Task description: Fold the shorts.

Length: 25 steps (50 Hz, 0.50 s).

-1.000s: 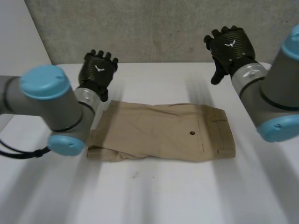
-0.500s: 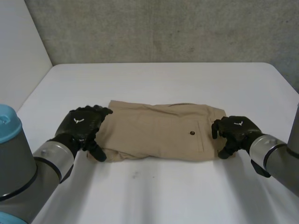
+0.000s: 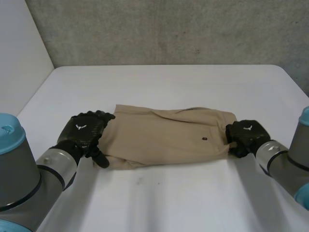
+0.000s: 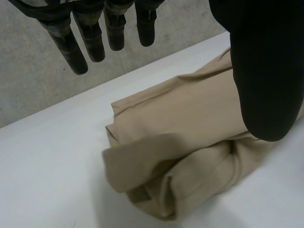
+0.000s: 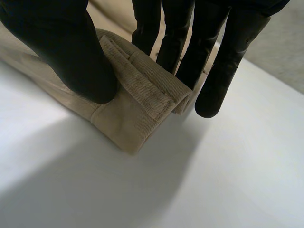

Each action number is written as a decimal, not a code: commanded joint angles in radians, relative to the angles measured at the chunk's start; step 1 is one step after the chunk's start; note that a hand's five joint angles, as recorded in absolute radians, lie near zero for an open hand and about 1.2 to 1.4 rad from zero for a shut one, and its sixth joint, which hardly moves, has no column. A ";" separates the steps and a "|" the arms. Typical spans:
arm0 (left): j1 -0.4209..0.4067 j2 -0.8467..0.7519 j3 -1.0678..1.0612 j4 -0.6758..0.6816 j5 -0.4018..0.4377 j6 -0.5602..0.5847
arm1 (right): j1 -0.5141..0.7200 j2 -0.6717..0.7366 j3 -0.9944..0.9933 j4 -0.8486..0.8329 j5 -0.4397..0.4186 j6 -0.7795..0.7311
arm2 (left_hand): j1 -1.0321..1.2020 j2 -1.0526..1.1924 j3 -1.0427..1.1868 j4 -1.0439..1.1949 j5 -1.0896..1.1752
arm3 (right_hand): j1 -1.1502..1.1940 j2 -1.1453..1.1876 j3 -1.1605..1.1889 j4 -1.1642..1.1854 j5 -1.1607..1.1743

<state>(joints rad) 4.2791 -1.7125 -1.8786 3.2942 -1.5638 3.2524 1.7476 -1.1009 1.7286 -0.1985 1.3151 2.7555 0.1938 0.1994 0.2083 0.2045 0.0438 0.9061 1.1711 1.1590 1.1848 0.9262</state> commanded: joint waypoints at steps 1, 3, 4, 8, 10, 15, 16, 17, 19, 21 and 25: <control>0.001 0.011 -0.007 -0.001 -0.004 0.000 | -0.112 -0.053 -0.017 0.034 0.003 -0.013 | -0.019 -0.025 -0.034 -0.030 -0.044 | 0.490 0.225 0.237 0.211 0.296; 0.001 0.014 -0.007 -0.002 -0.004 0.000 | -0.158 -0.062 -0.026 0.068 0.001 -0.026 | -0.019 -0.025 -0.034 -0.030 -0.044 | 0.490 0.225 0.237 0.211 0.296; 0.002 0.019 -0.005 -0.002 -0.005 0.000 | -0.213 -0.071 -0.038 0.112 -0.008 -0.049 | -0.019 -0.025 -0.034 -0.030 -0.044 | 0.490 0.225 0.237 0.211 0.296; 0.018 0.043 -0.008 -0.005 -0.007 0.000 | -0.324 -0.091 -0.092 0.271 -0.017 -0.170 | -0.019 -0.025 -0.034 -0.030 -0.044 | 0.490 0.225 0.237 0.211 0.296; 0.024 0.048 -0.008 -0.005 -0.007 0.000 | -0.344 -0.093 -0.118 0.330 -0.019 -0.227 | -0.019 -0.025 -0.034 -0.030 -0.044 | 0.490 0.225 0.237 0.211 0.296; 0.028 0.060 -0.028 -0.004 -0.004 0.000 | -0.240 -0.108 -0.205 0.393 -0.036 -0.260 | -0.019 -0.025 -0.034 -0.030 -0.044 | 0.490 0.225 0.237 0.211 0.296; 0.028 0.063 -0.031 -0.002 -0.004 0.000 | -0.177 -0.117 -0.243 0.392 -0.042 -0.243 | -0.019 -0.025 -0.034 -0.030 -0.044 | 0.490 0.225 0.237 0.211 0.296; 0.027 0.063 -0.031 -0.002 -0.004 0.000 | -0.146 -0.120 -0.262 0.390 -0.043 -0.234 | -0.019 -0.025 -0.034 -0.030 -0.044 | 0.490 0.225 0.237 0.211 0.296; 0.025 0.063 -0.033 -0.001 -0.004 0.000 | -0.085 -0.125 -0.297 0.390 -0.047 -0.217 | -0.019 -0.025 -0.034 -0.030 -0.044 | 0.490 0.225 0.237 0.211 0.296; 0.021 0.065 -0.033 -0.001 -0.004 0.000 | 0.018 -0.123 -0.349 0.384 -0.048 -0.201 | -0.019 -0.025 -0.034 -0.030 -0.044 | 0.490 0.225 0.237 0.211 0.296; 0.013 0.079 -0.033 -0.001 -0.007 0.000 | 0.231 -0.074 -0.394 0.326 -0.063 -0.206 | -0.019 -0.025 -0.034 -0.030 -0.044 | 0.490 0.225 0.237 0.211 0.296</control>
<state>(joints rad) 4.3018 -1.6461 -1.9102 3.2926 -1.5683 3.2520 1.7123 -1.2177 1.4088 0.1927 1.2675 2.5305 0.1938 0.1994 0.2083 0.2045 0.0438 0.9684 1.1712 1.1966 1.1913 0.9735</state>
